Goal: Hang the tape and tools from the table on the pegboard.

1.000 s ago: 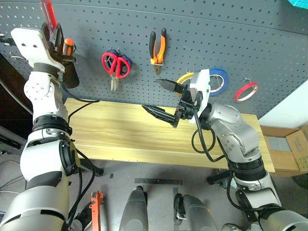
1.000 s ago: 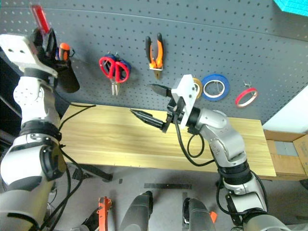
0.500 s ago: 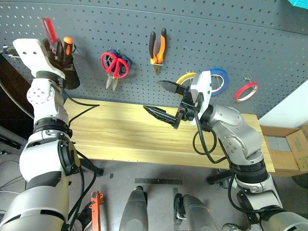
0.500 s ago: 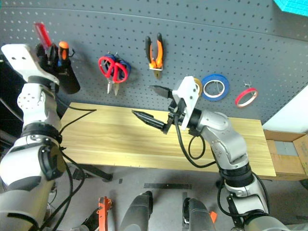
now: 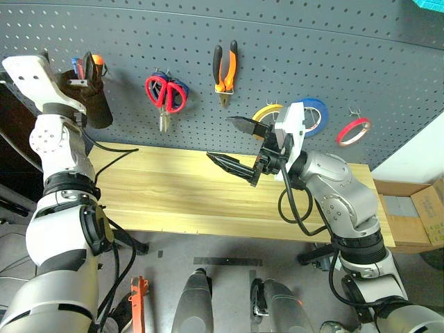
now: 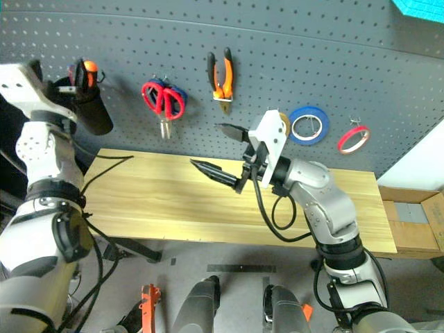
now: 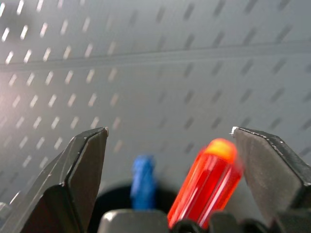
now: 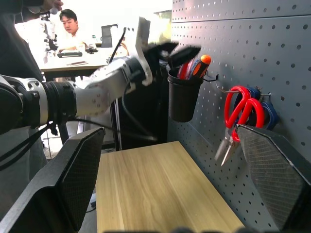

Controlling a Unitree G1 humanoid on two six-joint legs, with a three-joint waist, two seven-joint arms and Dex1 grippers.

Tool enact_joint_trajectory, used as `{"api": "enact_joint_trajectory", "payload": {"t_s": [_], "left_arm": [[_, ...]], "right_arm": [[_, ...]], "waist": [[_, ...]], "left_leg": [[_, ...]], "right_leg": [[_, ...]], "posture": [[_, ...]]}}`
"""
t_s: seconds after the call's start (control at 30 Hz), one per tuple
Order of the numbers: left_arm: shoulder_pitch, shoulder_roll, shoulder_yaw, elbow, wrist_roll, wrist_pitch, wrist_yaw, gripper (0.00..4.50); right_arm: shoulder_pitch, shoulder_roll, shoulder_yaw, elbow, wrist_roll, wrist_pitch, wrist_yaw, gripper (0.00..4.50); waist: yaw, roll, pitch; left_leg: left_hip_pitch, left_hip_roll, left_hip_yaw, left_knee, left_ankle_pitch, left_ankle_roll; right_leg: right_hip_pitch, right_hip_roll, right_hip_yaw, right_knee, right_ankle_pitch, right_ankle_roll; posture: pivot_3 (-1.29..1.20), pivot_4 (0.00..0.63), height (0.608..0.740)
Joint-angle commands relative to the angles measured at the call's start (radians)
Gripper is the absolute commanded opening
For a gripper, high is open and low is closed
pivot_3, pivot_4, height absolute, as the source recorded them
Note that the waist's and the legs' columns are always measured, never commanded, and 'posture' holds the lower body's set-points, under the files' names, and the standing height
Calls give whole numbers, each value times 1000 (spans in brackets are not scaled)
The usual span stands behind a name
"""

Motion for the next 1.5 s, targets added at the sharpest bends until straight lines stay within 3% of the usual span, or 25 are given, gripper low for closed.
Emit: {"api": "enact_joint_trajectory", "payload": {"t_s": [0.03, 0.17, 0.33, 0.47, 0.63, 0.83, 0.93, 1.33, 1.5], "left_arm": [[18, 6, 34, -167, -88, 56, -62, 4442], [74, -17, 60, -424, -213, 216, -86, 4442], [251, -12, 44, -786, -497, 622, -242, 4442], [441, 23, -62, -977, -523, 796, -371, 4442], [607, 32, -165, -1071, -445, 844, -435, 4442], [706, -33, -280, -1028, -261, 761, -392, 4442], [716, -143, -310, -977, -177, 709, -272, 4442], [704, -303, -261, -722, -20, 556, -31, 4442], [714, -343, -277, -678, 7, 509, -18, 4442]], "right_arm": [[-10, -6, -14, -19, 9, -26, 12, 4500], [-10, -9, -14, -14, 8, -31, 21, 4500], [6, -21, -19, -15, 13, -31, 40, 4500], [37, -55, -45, -24, 20, -19, 49, 4500], [162, -123, -80, -76, 52, 19, 55, 4500], [316, -170, -106, -89, 55, 17, 36, 4500], [407, -161, -143, -62, 37, -11, -3, 4500], [566, -80, -276, 76, -21, -130, -192, 4500], [585, -55, -318, 156, -42, -198, -225, 4500]], "waist": [[-2, 0, 0], [-11, 0, 0], [-20, 0, -1], [-22, 3, -5], [-18, 4, -5], [-18, 8, -8], [-14, 13, -12], [-41, 16, -18], [-42, 17, -23]], "left_leg": [[0, 0, 0, 0, 0, 0], [0, 0, -1, 1, 0, 0], [1, 0, -1, 3, 0, 0], [3, 0, -1, 3, 0, 0], [3, 1, -1, 3, 1, 2], [3, 2, 1, 3, 1, 2], [3, 2, 1, 3, 1, 2], [3, 1, 1, 4, 1, 2], [2, 1, 1, 5, 1, 2]], "right_leg": [[0, 0, 0, 0, 0, 0], [1, 0, 0, 0, 0, 0], [2, 0, 0, 2, 0, 0], [4, 0, 0, 1, 0, 0], [4, 0, 0, 1, -1, 0], [2, 0, 3, 0, -4, -4], [2, 0, 3, 0, -3, -5], [2, 1, 4, -1, -2, -3], [3, 0, 5, -2, -1, -1]], "posture": [[167, 193, 740], [177, 187, 740], [180, 181, 740], [163, 192, 740], [142, 214, 740], [122, 223, 740], [106, 219, 740], [57, 203, 740], [52, 182, 740]]}}
